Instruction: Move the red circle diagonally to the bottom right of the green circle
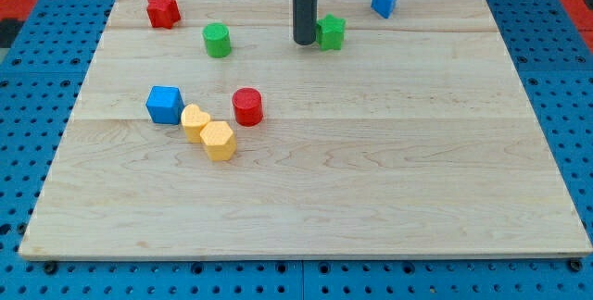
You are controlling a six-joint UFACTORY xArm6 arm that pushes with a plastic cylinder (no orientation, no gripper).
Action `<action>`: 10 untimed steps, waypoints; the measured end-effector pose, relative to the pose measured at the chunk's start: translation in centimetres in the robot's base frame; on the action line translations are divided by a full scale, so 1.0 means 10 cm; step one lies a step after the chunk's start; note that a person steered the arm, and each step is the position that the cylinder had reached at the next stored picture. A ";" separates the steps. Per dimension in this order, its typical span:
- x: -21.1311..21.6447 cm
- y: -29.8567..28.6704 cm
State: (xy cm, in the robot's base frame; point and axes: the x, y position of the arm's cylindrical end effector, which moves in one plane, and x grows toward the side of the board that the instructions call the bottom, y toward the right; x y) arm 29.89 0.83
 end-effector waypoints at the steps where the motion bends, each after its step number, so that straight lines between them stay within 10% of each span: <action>1: 0.19 -0.24; 4: 0.56 -0.73; 5: 0.76 0.23; 6: 1.80 0.24; 8: 1.18 -0.59; 10: 1.57 -1.15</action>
State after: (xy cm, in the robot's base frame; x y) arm 45.63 -10.63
